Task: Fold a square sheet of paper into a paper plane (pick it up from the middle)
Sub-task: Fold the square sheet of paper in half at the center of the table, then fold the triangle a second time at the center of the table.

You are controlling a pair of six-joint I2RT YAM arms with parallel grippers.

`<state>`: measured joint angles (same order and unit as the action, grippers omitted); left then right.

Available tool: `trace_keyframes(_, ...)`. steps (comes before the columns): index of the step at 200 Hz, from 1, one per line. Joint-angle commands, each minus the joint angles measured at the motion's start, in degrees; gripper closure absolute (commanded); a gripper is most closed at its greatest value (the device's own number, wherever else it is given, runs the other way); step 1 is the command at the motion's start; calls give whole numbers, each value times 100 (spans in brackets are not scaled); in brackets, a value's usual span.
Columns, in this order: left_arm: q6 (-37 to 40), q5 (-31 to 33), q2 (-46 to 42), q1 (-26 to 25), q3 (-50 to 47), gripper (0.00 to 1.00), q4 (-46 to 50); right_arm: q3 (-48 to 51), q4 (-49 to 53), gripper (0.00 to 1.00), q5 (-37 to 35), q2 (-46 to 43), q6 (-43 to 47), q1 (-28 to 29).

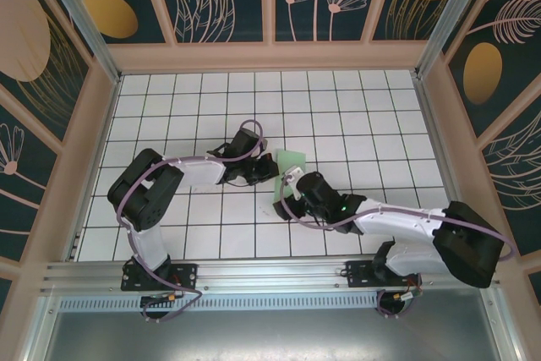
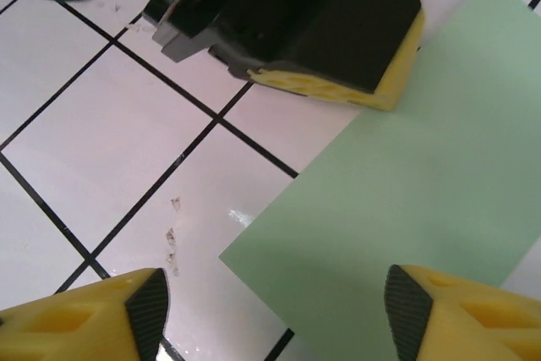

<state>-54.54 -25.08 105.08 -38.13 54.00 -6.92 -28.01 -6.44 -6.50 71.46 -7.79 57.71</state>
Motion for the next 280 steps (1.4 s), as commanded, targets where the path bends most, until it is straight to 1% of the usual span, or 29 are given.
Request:
trace_keyframes(1, -65, -93, -125, 51, 138, 100, 239, -106, -192, 20, -969, 464, 261, 281)
trace_keyframes(12, -66, -84, -110, 51, 144, 100, 236, -238, -110, 19, -1126, 692, 301, 377)
trace_keyframes(24, -59, -83, -109, 54, 140, 100, 251, -319, -136, 18, -1484, 905, 296, 443)
trace_keyframes(33, -47, -85, -108, 52, 137, 100, 290, -343, -181, 18, -1486, 1009, 342, 445)
trace_keyframes(36, -35, -82, -102, 51, 283, 100, 302, -358, -190, 18, -1503, 1057, 353, 447)
trace_keyframes(46, -33, -83, -93, 51, 304, 100, 305, -425, -239, 18, -1686, 1208, 340, 469)
trace_keyframes(62, -4, -66, -90, 51, 293, 100, 330, -525, -288, 19, -1679, 1352, 395, 510)
trace_keyframes(82, 14, -91, -49, 51, 327, 100, 341, -616, -350, 22, -1653, 1418, 471, 581)
trace_keyframes(100, 41, -46, -62, 59, 363, 100, 410, -617, -376, 28, -1796, 1411, 444, 614)
trace_keyframes(114, 83, -6, -60, 51, 391, 100, 488, -627, -289, 34, -2040, 1391, 366, 610)
trace_keyframes(132, 135, -9, -49, 51, 437, 100, 560, -580, -281, 44, -2062, 1323, 334, 611)
trace_keyframes(138, 129, -14, -49, 51, 447, 100, 560, -566, -273, 48, -2040, 1308, 318, 601)
trace_keyframes(149, 142, 0, -41, 47, 471, 100, 573, -553, -266, 52, -2022, 1300, 281, 604)
trace_keyframes(154, 151, 11, -36, 58, 482, 100, 589, -558, -256, 57, -2009, 1292, 257, 601)
trace_keyframes(161, 161, 21, -25, 52, 512, 100, 610, -565, -240, 61, -1947, 1275, 236, 601)
trace_keyframes(198, 206, 62, -7, 51, 559, 100, 690, -583, -185, 76, -1659, 1238, 161, 556)
trace_keyframes(202, 212, 70, -5, 55, 559, 100, 699, -591, -167, 81, -1621, 1236, 148, 526)
trace_keyframes(209, 208, 80, -9, 51, 564, 100, 701, -596, -135, 87, -1512, 1236, 103, 463)
trace_keyframes(216, 205, 82, -6, 56, 568, 100, 694, -613, -94, 89, -1415, 1236, 17, 397)
trace_keyframes(223, 208, 86, -5, 51, 577, 100, 702, -631, -61, 95, -1273, 1237, -46, 322)
trace_keyframes(231, 207, 95, 4, 51, 586, 100, 701, -652, -21, 96, -1146, 1235, -131, 253)
trace_keyframes(246, 211, 117, -10, 51, 594, 95, 705, -696, 51, 99, -1004, 1225, -252, 159)
trace_keyframes(254, 232, 162, -21, 51, 624, 87, 748, -710, 87, 100, -858, 1217, -303, 126)
trace_keyframes(263, 251, 262, -74, 54, 634, 72, 799, -715, 82, 100, -726, 1178, -379, 71)
trace_keyframes(265, 249, 290, -92, 52, 635, 70, 802, -715, 77, 100, -698, 1168, -398, 62)
trace_keyframes(280, 265, 521, -226, 69, 630, 68, 860, -682, -24, 100, -301, 1084, -547, -58)
